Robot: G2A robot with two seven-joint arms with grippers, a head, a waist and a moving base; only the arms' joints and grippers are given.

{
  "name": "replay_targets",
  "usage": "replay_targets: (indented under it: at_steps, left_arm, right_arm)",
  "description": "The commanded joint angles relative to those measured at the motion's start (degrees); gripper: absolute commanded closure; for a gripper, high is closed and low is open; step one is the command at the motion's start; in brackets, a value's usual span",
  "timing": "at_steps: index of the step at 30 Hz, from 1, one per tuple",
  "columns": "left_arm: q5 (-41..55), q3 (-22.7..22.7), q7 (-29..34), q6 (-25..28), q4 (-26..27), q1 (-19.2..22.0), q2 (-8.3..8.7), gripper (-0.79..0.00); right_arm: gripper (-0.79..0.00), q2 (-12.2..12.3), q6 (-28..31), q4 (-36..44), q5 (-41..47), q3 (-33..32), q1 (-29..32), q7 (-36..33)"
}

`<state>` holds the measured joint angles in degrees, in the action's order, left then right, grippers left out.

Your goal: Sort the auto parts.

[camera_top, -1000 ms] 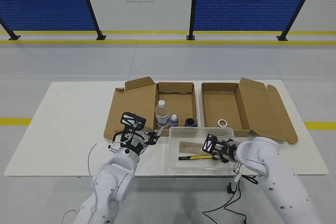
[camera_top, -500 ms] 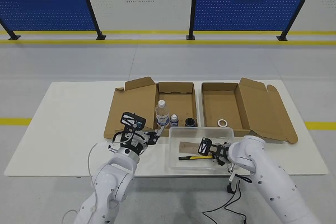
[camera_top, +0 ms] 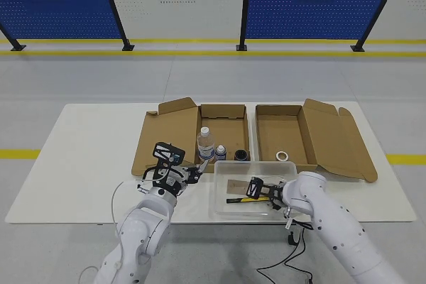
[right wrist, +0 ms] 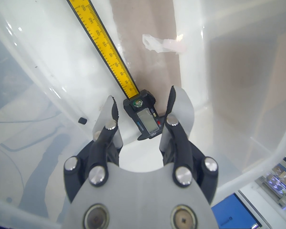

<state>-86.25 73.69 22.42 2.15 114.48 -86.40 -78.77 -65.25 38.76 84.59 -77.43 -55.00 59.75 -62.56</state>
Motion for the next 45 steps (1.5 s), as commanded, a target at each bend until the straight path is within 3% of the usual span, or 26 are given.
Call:
replay_targets:
  at_steps: [1,3,20,21,22,25,28,36,41,45]
  left_arm:
    - [0.00,0.00,0.00,0.00,0.00,0.00,0.00,-0.785]
    - [0.00,0.00,0.00,0.00,0.00,0.00,0.00,-0.785]
    - [0.00,0.00,0.00,0.00,0.00,0.00,0.00,-0.785]
    - [0.00,0.00,0.00,0.00,0.00,0.00,0.00,-0.785]
    - [0.00,0.00,0.00,0.00,0.00,0.00,0.00,-0.785]
    - [0.00,0.00,0.00,0.00,0.00,0.00,0.00,-0.785]
    - [0.00,0.00,0.00,0.00,0.00,0.00,0.00,-0.785]
    - [0.00,0.00,0.00,0.00,0.00,0.00,0.00,-0.785]
    - [0.00,0.00,0.00,0.00,0.00,0.00,0.00,-0.785]
    - [0.00,0.00,0.00,0.00,0.00,0.00,0.00,-0.785]
  right_arm:
    - [-0.342,-0.15,-0.06,-0.91,-0.01,0.58,-0.56,0.12]
    - [-0.314,-0.31,-0.12,-1.71,0.22,1.10,-1.06,0.21]
    - [-0.369,-0.95,-0.19,-4.50,2.14,3.21,-3.62,-0.78]
    - [-0.382,-0.98,-0.20,-4.61,2.16,3.35,-3.71,-0.85]
    - [-0.443,-1.02,-0.36,-4.74,2.27,3.44,-3.82,-0.84]
    - [-0.406,-1.12,-0.41,-5.07,2.62,3.77,-4.15,-0.98]
    - [-0.459,-1.18,-0.68,-5.23,2.82,3.94,-4.47,-1.24]
    - [-0.299,-1.34,-0.75,-6.61,4.23,4.34,-5.29,-2.09]
    - [0.000,-1.34,-0.46,-7.12,5.36,4.30,-5.66,-2.30]
    - [0.000,-1.13,-0.35,-6.25,6.71,3.56,-5.54,-2.53]
